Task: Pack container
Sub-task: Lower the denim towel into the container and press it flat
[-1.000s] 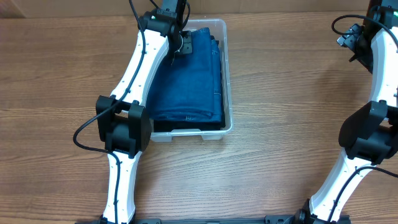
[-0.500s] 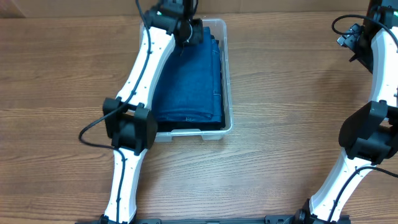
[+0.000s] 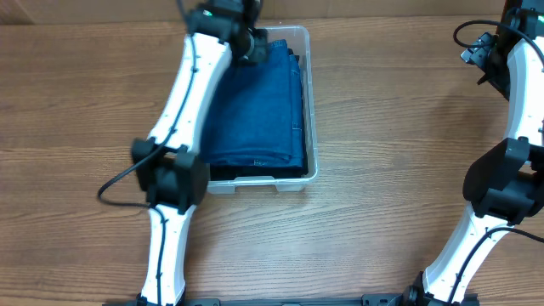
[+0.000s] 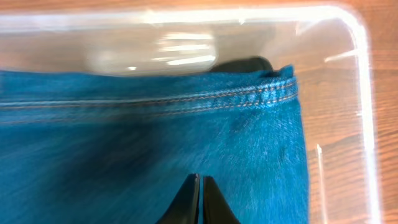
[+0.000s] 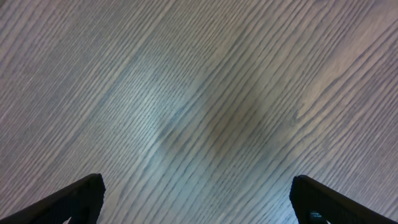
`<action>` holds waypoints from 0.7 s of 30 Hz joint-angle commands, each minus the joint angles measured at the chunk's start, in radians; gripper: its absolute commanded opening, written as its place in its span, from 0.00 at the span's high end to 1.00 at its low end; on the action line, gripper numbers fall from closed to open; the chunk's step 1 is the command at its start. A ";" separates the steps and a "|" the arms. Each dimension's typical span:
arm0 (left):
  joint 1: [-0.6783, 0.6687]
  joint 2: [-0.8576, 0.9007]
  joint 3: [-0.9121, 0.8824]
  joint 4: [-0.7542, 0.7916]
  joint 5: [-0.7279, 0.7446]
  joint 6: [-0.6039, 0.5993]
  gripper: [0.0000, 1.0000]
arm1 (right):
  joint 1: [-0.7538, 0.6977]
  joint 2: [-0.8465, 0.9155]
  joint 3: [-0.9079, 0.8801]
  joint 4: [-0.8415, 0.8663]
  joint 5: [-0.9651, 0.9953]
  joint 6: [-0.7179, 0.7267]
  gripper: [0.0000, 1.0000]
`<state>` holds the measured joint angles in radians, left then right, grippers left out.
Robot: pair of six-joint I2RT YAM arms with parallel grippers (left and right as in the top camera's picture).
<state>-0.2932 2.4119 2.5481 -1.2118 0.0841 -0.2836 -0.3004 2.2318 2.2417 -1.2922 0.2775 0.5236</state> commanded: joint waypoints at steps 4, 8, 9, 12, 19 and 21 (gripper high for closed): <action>0.108 -0.089 0.006 -0.160 -0.063 -0.011 0.96 | -0.004 -0.002 0.001 0.005 0.013 0.005 0.00; 0.109 -0.024 -0.072 -0.130 -0.038 -0.011 0.96 | -0.004 -0.002 0.001 0.005 0.013 0.005 0.00; 0.108 -0.005 -0.083 -0.125 -0.035 -0.011 0.96 | -0.004 -0.002 0.002 0.005 0.013 0.005 0.00; 0.103 0.057 -0.092 -0.115 -0.011 -0.011 0.96 | -0.004 -0.002 0.001 0.005 0.013 0.005 0.00; 0.104 0.058 -0.032 -0.087 -0.017 -0.007 0.96 | -0.004 -0.002 0.002 0.005 0.013 0.005 0.00; 0.102 0.021 0.017 -0.085 -0.016 -0.008 0.96 | -0.004 -0.002 0.001 0.005 0.013 0.005 0.00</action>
<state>-0.1799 2.4512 2.4832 -1.3121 0.0479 -0.2852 -0.3004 2.2322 2.2417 -1.2934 0.2771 0.5236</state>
